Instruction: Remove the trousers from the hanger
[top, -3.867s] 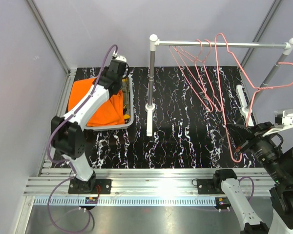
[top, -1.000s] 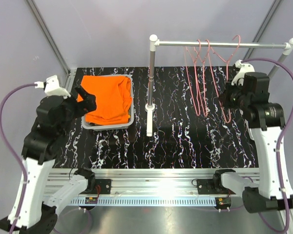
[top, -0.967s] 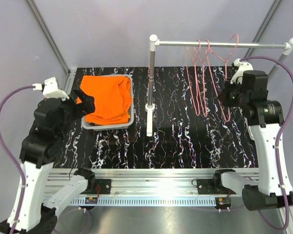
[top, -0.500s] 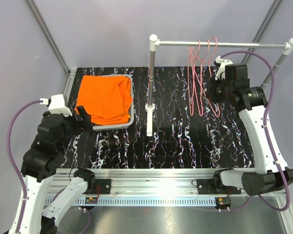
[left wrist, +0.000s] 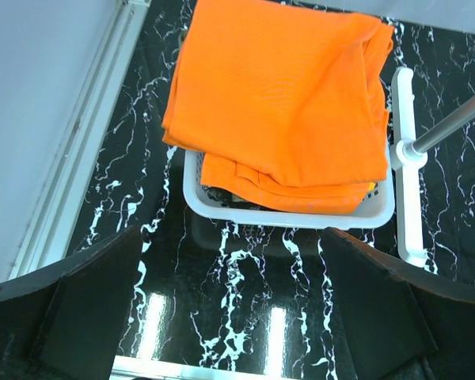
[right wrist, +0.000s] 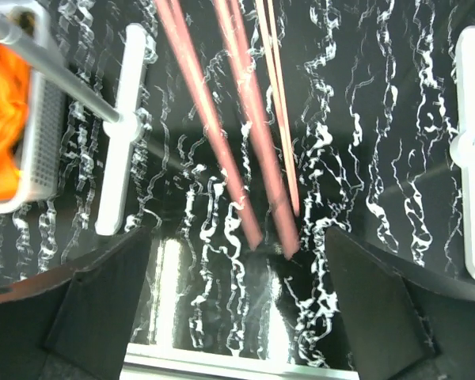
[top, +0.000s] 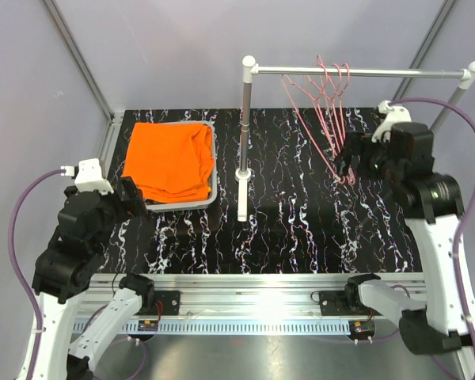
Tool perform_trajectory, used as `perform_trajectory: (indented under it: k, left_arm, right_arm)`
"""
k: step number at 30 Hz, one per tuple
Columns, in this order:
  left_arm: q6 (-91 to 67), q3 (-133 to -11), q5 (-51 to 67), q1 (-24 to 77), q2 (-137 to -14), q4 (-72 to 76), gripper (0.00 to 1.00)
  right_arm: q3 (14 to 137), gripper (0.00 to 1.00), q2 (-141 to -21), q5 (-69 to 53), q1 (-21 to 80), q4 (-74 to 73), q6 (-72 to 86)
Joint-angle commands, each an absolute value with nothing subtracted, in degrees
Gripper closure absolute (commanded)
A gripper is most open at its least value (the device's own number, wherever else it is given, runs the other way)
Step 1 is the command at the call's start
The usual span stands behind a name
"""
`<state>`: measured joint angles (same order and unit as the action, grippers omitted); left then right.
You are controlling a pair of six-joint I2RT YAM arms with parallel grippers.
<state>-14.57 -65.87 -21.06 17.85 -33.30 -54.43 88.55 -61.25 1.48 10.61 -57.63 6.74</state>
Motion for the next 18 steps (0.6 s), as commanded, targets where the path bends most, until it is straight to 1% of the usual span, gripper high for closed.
perform_trajectory:
  k: [1,5,6,8,13,18]
  left_arm:
    - [-12.5,-67.0,-24.0,17.9,-30.9,-52.7,0.01]
    - [-10.6,-65.9,-22.8,17.9,-25.5,-52.6,0.01]
    - [-9.9,-65.5,-19.8,17.9,-24.5,-52.6,0.01]
    - [-8.2,-65.6,-17.5,17.9,-23.1,-53.9,0.01]
    - [-9.1,-67.4,-19.7,17.8,-21.1,-59.7,0.01]
    - [-10.0,-66.9,-21.6,17.8,-18.2,-62.0,0.01]
  right_arm:
    - [85.4,0.01,-50.6,1.3,10.8,-57.8,8.8]
    - [83.3,0.0,-41.2,2.4,10.8,-59.1,9.1]
    - [84.0,0.01,-39.9,3.0,10.8,-60.5,9.1]
    - [85.4,0.01,-36.9,4.4,10.8,-62.5,9.4]
    - [89.7,0.0,-32.6,8.9,10.8,-69.8,8.4]
    - [88.7,0.0,-29.2,8.8,10.8,-71.5,8.0]
